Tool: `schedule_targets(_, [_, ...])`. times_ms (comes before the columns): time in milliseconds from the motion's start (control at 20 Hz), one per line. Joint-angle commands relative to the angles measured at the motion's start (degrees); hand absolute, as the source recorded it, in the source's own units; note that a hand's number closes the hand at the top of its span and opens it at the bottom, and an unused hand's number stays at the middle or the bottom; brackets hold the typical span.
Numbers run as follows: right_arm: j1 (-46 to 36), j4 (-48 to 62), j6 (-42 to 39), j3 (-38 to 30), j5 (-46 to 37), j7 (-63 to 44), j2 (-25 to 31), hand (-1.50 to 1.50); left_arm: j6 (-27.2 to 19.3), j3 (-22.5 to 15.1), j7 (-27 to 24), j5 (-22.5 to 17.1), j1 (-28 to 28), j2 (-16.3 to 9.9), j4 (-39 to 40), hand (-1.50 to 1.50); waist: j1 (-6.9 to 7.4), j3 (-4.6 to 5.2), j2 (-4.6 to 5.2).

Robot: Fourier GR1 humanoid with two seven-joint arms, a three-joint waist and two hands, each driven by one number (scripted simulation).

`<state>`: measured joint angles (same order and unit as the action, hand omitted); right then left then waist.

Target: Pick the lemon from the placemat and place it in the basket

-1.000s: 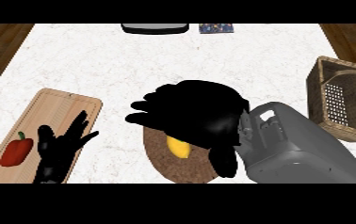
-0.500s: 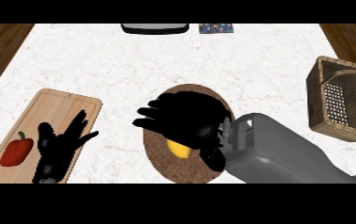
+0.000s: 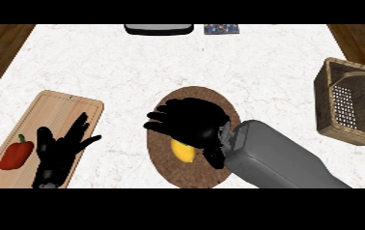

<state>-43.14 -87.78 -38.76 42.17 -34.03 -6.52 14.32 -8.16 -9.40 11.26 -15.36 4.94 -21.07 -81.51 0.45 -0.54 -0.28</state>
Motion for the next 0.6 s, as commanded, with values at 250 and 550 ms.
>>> schedule_targets(250, [2.7,8.1,6.5,0.6,-8.4,7.6,-3.2,-1.5,1.6,0.3,1.1,1.7,1.2,1.0,3.7,0.0,0.07,0.54,0.43])
schedule_targets(550, [7.2,6.9,7.5,2.4,-12.5,7.8,-5.4,-1.5,0.6,0.5,0.9,3.8,0.6,2.8,4.4,0.0,-0.36,0.54,0.29])
